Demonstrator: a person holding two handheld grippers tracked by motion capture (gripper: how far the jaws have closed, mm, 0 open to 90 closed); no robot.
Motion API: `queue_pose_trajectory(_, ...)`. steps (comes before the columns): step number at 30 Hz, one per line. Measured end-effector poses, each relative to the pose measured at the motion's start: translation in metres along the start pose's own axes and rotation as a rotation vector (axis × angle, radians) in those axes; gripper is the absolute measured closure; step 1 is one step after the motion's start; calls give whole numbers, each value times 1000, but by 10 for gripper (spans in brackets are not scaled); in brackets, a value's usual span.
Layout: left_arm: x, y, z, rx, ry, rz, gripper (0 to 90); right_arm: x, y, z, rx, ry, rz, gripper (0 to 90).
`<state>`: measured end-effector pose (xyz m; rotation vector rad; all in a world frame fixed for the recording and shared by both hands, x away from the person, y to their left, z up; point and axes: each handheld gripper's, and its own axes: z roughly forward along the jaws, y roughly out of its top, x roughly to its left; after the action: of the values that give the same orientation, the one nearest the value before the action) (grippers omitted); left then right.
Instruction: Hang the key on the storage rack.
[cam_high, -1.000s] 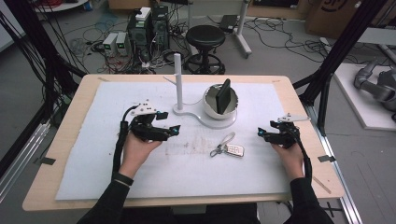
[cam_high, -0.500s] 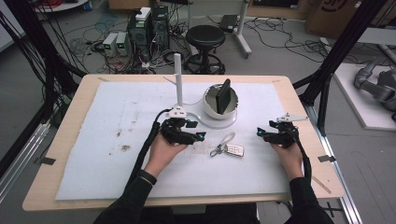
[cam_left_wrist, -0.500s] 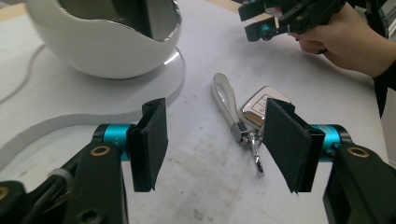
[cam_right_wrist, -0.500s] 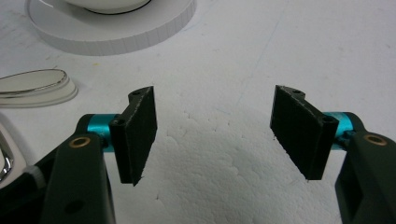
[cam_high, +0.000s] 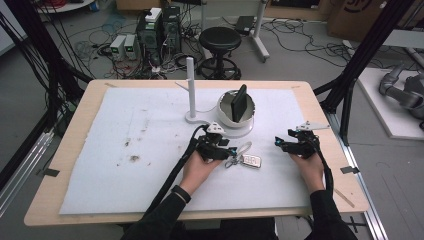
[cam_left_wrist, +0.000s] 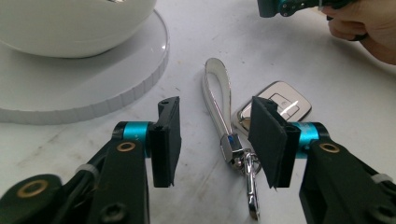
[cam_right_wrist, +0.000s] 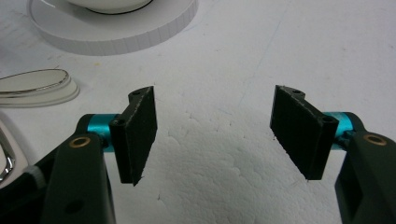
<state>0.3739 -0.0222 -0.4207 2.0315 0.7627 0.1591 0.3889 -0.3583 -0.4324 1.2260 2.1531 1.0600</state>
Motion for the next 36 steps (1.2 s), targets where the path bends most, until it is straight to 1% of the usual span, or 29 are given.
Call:
queue_pose_trajectory(2,-4,1,8,17,15,7,568,0,0,0,2,1,-1,325)
queue_pose_trajectory(3,-4,1,8,17,15,7,572,0,0,0,2,1,-3,325)
queue_pose_trajectory(4,-6,0,14,39,27,7,576,0,0,0,3,0,-3,325)
queue_pose_trajectory(5,-6,0,14,39,27,7,588,0,0,0,3,0,-3,325)
queue_pose_trajectory(7,-8,-1,21,73,36,16,605,0,0,0,-1,2,0,325)
queue_pose_trajectory(10,-10,-2,24,86,44,16,621,-1,0,0,-1,2,0,325)
queue_pose_trajectory(14,-10,-3,28,118,38,14,650,0,0,0,0,3,1,325)
queue_pose_trajectory(19,-12,-4,30,128,23,8,668,0,0,0,0,3,1,325)
queue_pose_trajectory(20,-13,-4,31,135,22,13,668,0,0,0,-1,3,0,325)
queue_pose_trajectory(23,-15,-5,31,136,23,21,665,0,0,0,0,3,1,325)
queue_pose_trajectory(24,-15,-5,31,139,17,19,676,0,0,0,0,3,1,325)
queue_pose_trajectory(25,-15,-4,30,142,7,20,705,0,0,0,0,3,1,325)
queue_pose_trajectory(26,-15,-4,30,140,2,24,750,0,0,0,0,2,1,325)
queue_pose_trajectory(27,-16,-4,30,140,4,30,769,0,0,0,-1,2,-1,325)
queue_pose_trajectory(30,-16,-4,29,138,3,37,781,0,0,0,1,3,5,325)
queue_pose_trajectory(31,-16,-4,29,134,0,36,783,0,0,-1,1,3,6,325)
queue_pose_trajectory(32,-15,-4,27,123,-4,47,790,-1,0,0,1,2,4,325)
queue_pose_trajectory(33,-14,-4,25,116,-5,47,813,-1,0,-1,1,3,6,325)
queue_pose_trajectory(36,-13,-2,17,73,0,47,814,-1,0,-1,0,4,5,325)
